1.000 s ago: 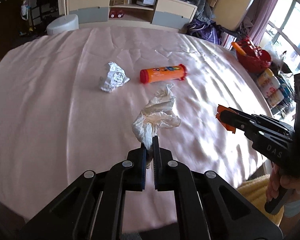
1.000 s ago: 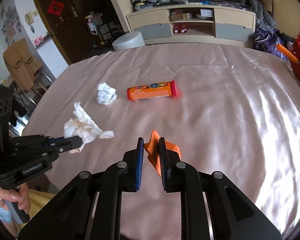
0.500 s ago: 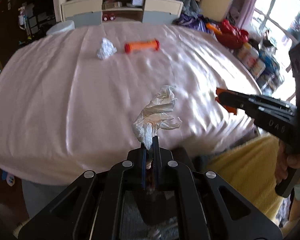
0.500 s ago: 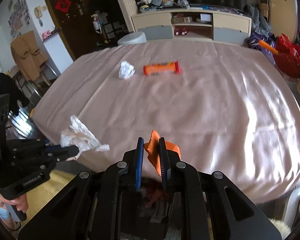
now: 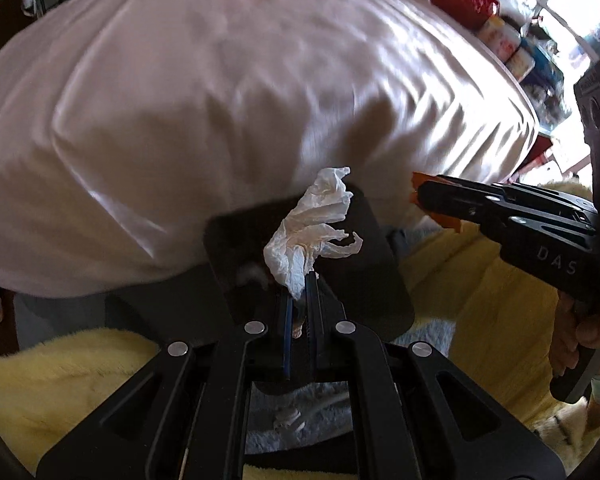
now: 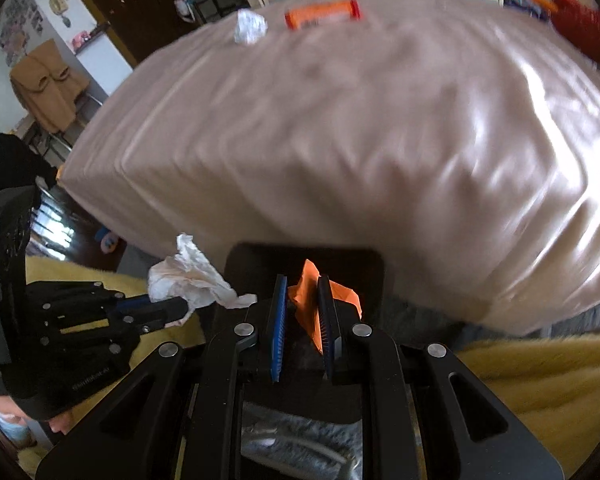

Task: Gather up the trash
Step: 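Lower the tissue and orange cone into the black bin and open both tools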

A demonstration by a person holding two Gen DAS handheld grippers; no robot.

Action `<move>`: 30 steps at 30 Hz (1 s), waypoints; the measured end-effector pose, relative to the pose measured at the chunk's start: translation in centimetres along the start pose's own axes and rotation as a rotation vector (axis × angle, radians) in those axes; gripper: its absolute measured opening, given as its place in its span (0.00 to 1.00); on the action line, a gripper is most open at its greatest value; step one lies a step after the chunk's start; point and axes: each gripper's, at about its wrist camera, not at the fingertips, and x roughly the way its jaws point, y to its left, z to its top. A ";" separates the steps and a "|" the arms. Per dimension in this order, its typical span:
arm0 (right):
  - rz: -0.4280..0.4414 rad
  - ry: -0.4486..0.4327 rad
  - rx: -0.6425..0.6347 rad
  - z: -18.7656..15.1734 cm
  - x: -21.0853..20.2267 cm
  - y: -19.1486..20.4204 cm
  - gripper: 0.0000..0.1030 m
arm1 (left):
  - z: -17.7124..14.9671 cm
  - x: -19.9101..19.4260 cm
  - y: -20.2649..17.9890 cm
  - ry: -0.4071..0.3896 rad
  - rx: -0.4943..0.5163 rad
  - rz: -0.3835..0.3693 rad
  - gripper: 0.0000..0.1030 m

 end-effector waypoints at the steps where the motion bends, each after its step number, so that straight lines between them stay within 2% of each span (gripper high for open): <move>1: -0.003 0.019 0.008 -0.4 0.7 -0.1 0.16 | -0.3 0.5 0.0 0.012 0.000 0.000 0.04; 7: 0.001 0.091 0.019 -1.4 2.9 0.0 0.16 | -2.1 2.7 0.1 0.073 -0.005 -0.006 0.04; 12: 0.015 0.109 0.035 -1.6 3.6 -0.1 0.19 | -2.2 3.4 0.3 0.098 -0.014 -0.015 0.06; 17: 0.004 0.115 0.058 -1.3 3.8 -0.7 0.29 | -2.0 4.0 1.1 0.119 -0.030 -0.028 0.07; 18: 0.004 0.115 0.064 -1.2 3.9 -0.7 0.34 | -2.0 4.0 1.1 0.121 -0.030 -0.029 0.10; 20: 0.006 0.111 0.073 -1.0 4.0 -0.8 0.43 | -1.6 4.1 1.1 0.121 -0.033 -0.029 0.18; 22: 0.009 0.107 0.082 -0.8 3.9 -1.1 0.46 | -1.3 4.0 1.2 0.116 -0.034 -0.022 0.34; 23: 0.008 0.105 0.087 -0.7 3.8 -1.2 0.47 | -1.2 3.9 1.2 0.113 -0.033 -0.017 0.39; 25: 0.001 0.096 0.093 -0.6 3.5 -1.3 0.61 | -1.0 3.6 1.4 0.102 -0.031 0.007 0.55; 28: -0.023 0.066 0.087 0.0 2.5 -1.5 0.75 | -0.5 2.9 1.6 0.085 -0.027 0.026 0.71; 30: -0.037 0.048 0.082 0.7 1.7 -1.8 0.83 | -0.1 2.2 1.9 0.066 -0.027 0.045 0.78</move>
